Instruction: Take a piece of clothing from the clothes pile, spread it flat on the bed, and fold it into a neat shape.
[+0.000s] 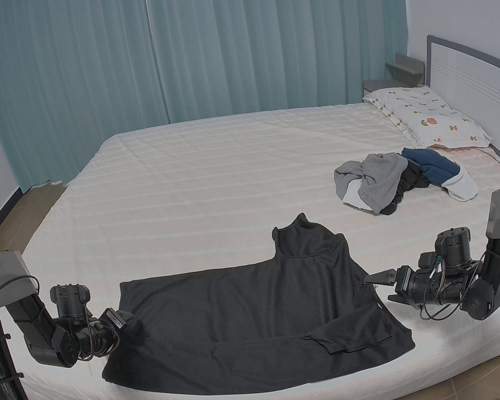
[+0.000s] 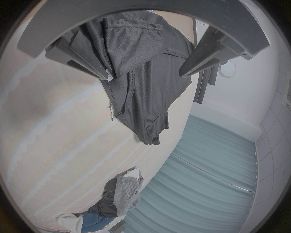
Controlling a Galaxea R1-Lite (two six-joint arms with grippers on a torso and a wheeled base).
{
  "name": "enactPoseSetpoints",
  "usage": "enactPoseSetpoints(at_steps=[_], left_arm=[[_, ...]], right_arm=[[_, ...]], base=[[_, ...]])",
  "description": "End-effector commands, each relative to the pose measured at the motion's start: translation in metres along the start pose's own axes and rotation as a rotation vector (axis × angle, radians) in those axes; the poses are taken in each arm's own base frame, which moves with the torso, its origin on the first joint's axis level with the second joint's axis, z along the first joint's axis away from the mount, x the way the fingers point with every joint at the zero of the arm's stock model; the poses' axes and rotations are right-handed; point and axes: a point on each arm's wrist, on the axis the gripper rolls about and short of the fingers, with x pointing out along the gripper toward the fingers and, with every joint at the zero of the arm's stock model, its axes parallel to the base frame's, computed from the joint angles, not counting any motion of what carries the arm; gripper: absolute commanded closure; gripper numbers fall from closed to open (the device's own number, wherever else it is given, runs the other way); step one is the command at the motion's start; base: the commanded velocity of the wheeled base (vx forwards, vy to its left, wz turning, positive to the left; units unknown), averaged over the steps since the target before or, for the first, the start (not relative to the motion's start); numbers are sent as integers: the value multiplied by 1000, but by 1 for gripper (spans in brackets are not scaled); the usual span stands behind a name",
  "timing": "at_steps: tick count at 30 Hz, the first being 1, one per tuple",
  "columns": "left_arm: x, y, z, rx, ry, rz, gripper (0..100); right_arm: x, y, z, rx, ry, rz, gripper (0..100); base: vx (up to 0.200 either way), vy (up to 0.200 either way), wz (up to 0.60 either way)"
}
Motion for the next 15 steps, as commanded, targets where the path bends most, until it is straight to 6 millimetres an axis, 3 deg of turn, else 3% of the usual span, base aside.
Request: enactPoseSetpoints(at_steps=[1,15], left_arm=[[1,2,-2,1,7,12,100],[-13,9,-8,-13,11,47,100]], right_arm=[[0,0,0,0,2,-2,0],[4,-9,-5,-51,6,-43,0]], base=[[0,0,0],[0,0,0]])
